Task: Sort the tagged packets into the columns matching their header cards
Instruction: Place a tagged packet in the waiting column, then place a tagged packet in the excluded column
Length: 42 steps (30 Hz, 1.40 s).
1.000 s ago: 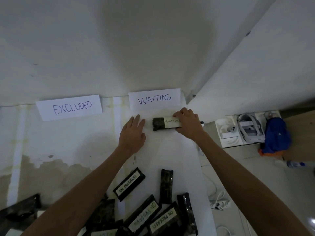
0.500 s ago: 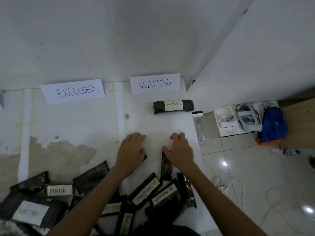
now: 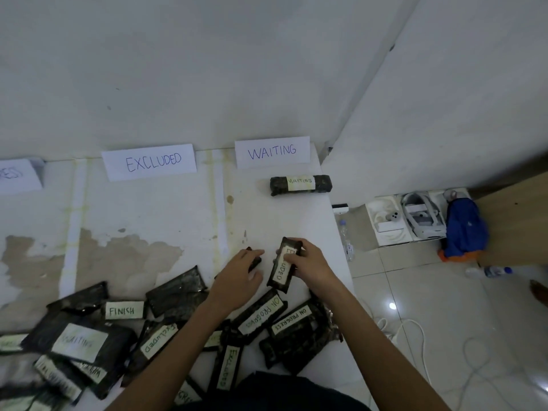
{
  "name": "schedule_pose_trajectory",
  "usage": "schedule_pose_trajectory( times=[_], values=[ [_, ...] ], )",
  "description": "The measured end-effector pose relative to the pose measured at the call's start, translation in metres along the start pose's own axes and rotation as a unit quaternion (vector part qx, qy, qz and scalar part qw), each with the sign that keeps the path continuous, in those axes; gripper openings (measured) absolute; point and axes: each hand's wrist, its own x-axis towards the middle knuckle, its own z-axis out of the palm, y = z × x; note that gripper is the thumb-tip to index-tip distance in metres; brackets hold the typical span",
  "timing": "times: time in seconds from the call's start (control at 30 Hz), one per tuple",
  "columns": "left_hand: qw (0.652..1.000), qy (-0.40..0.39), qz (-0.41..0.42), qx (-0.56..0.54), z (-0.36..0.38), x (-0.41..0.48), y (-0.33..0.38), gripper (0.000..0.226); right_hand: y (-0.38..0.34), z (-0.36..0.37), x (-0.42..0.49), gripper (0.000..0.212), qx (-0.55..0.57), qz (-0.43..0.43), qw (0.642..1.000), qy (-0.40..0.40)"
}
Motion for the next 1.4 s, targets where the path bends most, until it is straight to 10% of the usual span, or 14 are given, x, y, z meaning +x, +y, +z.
schedule_pose_trajectory(
  times=[0.23, 0.57, 0.9, 1.4],
  values=[
    [0.999, -0.003, -0.002, -0.047, 0.002, -0.017, 0.009, 0.050, -0.002, 0.014, -0.013, 0.028, 0.092, 0.019, 0.996, -0.007],
    [0.977, 0.112, -0.094, -0.155, -0.033, -0.043, -0.003, 0.030, 0.001, 0.059, -0.030, 0.037, -0.199, -0.145, 0.965, -0.089],
    [0.911, 0.203, -0.212, -0.289, -0.078, -0.047, -0.040, 0.023, 0.009, 0.112, -0.013, 0.051, -0.534, -0.382, 0.753, -0.041],
    [0.981, 0.122, -0.132, 0.070, -0.179, 0.060, -0.118, 0.060, -0.090, 0.183, 0.138, 0.042, -0.588, -0.330, 0.736, -0.067]
  ],
)
